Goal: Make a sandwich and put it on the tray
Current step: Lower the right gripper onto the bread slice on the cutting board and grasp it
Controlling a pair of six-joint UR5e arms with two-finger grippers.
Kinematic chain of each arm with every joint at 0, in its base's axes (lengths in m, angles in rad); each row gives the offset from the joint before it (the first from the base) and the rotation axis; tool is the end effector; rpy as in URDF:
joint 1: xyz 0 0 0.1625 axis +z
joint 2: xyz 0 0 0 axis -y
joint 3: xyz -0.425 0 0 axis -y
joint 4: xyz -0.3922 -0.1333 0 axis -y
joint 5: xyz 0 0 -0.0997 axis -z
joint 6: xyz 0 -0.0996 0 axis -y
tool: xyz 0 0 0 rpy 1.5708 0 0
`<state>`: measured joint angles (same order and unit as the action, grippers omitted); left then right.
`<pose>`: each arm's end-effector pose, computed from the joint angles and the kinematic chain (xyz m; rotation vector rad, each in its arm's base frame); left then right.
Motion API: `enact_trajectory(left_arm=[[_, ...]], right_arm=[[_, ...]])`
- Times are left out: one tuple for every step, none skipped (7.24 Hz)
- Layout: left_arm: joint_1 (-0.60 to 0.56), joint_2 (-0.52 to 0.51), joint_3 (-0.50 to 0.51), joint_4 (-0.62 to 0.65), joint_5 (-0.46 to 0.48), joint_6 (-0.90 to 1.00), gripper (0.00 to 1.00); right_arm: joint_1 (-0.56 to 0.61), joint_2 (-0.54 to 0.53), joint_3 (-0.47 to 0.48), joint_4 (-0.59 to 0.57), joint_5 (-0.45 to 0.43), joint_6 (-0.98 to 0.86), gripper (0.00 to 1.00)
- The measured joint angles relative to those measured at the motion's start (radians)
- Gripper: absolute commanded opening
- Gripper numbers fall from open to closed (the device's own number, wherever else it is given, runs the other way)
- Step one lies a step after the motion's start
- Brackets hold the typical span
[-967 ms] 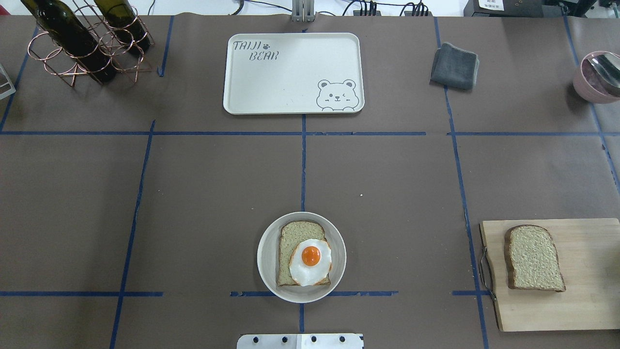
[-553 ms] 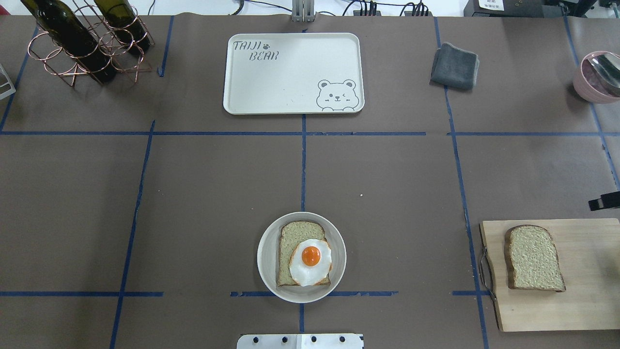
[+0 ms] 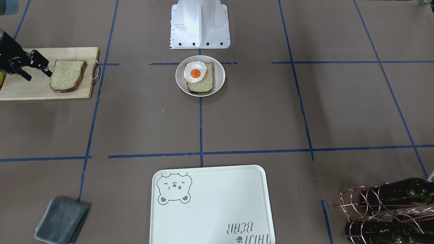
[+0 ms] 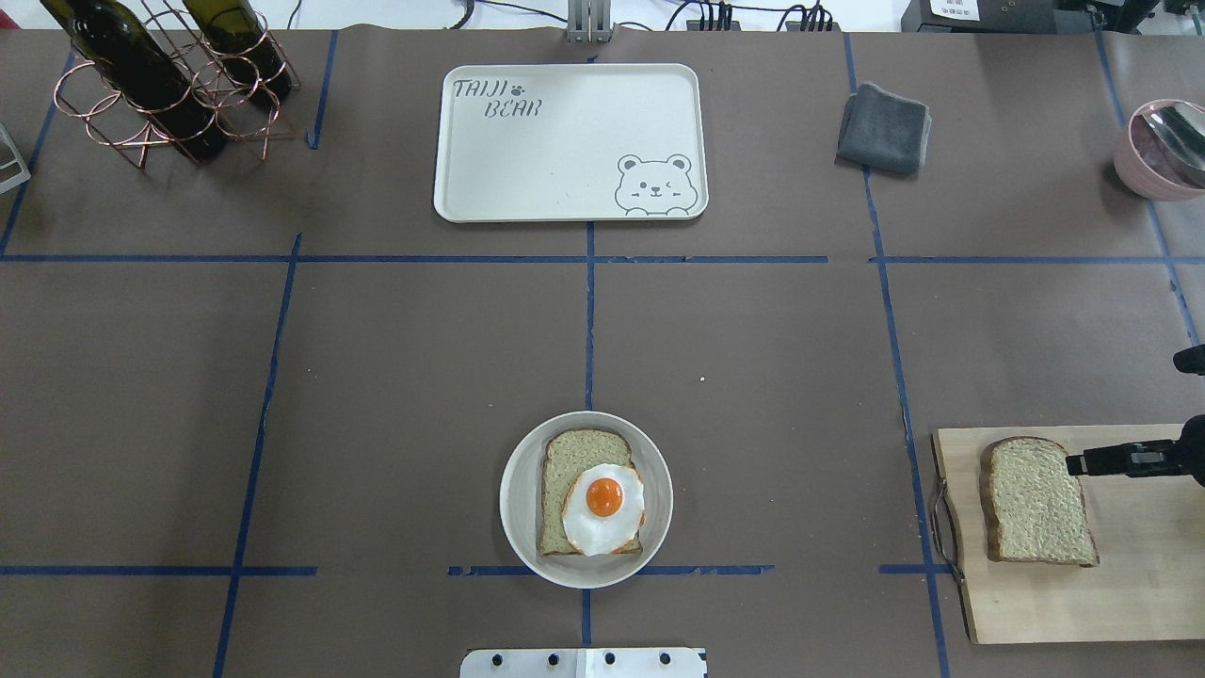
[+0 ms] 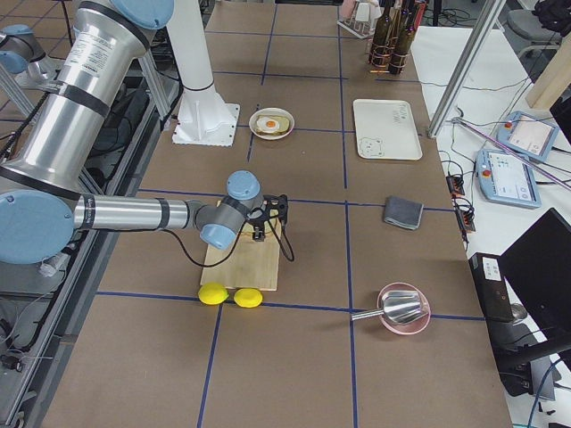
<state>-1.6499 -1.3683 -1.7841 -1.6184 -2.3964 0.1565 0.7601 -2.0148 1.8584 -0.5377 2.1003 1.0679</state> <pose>-0.0923 -0.4041 0.6362 0.1517 0.8135 0.0970 -0.1854 -0.2908 0.5857 0.1054 -0.9803 0.0040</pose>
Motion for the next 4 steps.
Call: enact_trajectory(left_arm=[[0.0, 0.0, 0.0, 0.0, -0.001, 0.0, 1.0], [0.001, -0.001, 0.0, 0.0, -0.001, 0.0, 1.0], [0.001, -0.001, 0.0, 0.0, -0.001, 0.0, 1.0], [0.001, -0.001, 0.0, 0.0, -0.001, 0.0, 1.0]], right_arm=[[-0.015, 0.0, -0.001, 0.002, -0.001, 0.002, 0.67], [-0.026, -0.001, -0.002, 0.002, -0.002, 0.003, 0.64], [-0.033, -0.001, -0.006, 0.002, -0.002, 0.003, 0.64], [-0.04, 0.0, -0.011, 0.001, -0.005, 0.003, 0.63]])
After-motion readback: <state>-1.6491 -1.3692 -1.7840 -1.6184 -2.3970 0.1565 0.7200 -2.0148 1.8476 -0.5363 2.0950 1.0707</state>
